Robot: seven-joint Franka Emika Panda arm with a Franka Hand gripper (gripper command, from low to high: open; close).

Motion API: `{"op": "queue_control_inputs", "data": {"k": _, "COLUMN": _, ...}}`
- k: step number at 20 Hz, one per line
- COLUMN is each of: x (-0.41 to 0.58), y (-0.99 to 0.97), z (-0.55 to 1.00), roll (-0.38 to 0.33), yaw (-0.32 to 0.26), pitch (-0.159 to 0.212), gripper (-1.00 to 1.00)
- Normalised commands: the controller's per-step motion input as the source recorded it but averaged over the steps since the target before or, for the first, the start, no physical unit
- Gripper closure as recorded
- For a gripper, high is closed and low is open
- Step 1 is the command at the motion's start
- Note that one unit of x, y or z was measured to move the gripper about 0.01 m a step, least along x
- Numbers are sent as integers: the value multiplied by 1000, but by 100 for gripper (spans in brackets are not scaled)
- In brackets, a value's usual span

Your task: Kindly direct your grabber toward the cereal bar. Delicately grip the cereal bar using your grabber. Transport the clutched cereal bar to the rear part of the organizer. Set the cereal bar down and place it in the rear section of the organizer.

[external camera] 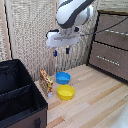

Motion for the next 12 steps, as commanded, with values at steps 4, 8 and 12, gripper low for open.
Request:
{"op": "queue_control_inputs", "data": {"k": 4, "x": 441, "y": 544, "z": -236, "roll": -61, "yaw": -95, "pitch": 25, "gripper": -100}}
{"op": "queue_control_inputs", "data": {"k": 8, "x": 436, "y": 590, "z": -262, "roll": -46, "yaw": -98, "pitch": 0, "gripper": -100}}
{"op": "queue_control_inputs", "data": {"k": 12, "x": 467, "y": 535, "z": -254, "roll": -44, "yaw": -88, "pitch": 8, "gripper": -100}}
